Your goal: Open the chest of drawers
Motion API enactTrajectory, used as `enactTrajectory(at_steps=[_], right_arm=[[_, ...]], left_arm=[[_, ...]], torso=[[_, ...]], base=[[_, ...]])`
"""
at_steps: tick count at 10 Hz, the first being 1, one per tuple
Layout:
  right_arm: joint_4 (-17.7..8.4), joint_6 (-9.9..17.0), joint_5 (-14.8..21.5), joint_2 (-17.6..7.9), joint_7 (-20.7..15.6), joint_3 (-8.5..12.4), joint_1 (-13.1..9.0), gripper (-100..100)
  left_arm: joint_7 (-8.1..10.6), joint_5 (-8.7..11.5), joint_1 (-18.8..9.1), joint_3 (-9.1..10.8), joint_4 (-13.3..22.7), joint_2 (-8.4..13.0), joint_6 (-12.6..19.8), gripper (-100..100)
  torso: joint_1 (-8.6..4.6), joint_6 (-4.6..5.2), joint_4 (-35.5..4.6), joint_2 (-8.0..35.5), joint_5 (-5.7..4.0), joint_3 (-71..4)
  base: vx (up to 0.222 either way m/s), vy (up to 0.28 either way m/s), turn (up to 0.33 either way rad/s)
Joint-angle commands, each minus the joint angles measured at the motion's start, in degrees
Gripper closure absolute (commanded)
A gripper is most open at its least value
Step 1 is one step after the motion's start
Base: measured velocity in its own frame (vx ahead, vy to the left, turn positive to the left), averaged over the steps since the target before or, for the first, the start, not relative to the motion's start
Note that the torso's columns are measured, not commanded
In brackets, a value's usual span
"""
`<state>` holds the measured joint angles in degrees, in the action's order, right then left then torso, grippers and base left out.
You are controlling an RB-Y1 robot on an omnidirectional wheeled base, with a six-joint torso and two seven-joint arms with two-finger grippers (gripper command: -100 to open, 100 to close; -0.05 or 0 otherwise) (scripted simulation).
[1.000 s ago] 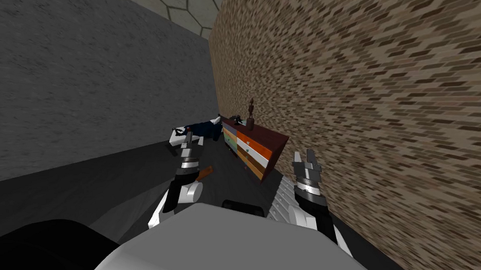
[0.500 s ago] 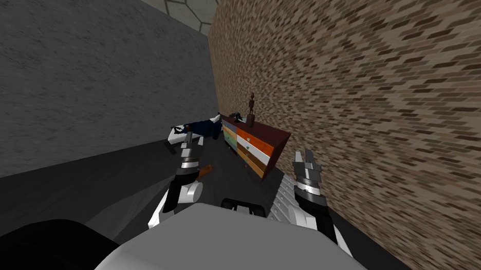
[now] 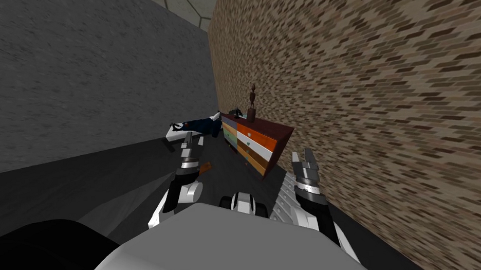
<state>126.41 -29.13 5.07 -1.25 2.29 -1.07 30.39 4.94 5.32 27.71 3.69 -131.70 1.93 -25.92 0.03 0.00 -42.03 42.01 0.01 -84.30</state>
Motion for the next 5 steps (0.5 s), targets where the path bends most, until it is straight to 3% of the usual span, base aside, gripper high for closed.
enactTrajectory(at_steps=[1,4,5], right_arm=[[-1.2,1.6,3.2,-4.0,-1.6,-0.2,-0.2,-100],[-3.0,5.3,8.5,-7.4,-4.3,-0.3,-1.0,-100],[-3.0,5.3,9.1,-7.4,-4.3,-0.3,-1.0,-100]], left_arm=[[0.0,0.0,0.0,0.0,0.0,0.0,0.0,0],[0.0,0.0,0.0,0.0,0.0,0.0,0.0,0],[0.0,0.0,0.0,0.0,0.0,0.0,0.0,0]], torso=[[0.01,0.0,-0.2,0.1,0.0,-0.3],[0.02,0.0,-0.2,0.2,0.01,-0.3],[-0.01,0.0,-0.2,0.2,0.0,-0.3]], base=[[0.047,0.031,0.017],[0.073,0.045,0.029],[0.064,0.038,0.011]])
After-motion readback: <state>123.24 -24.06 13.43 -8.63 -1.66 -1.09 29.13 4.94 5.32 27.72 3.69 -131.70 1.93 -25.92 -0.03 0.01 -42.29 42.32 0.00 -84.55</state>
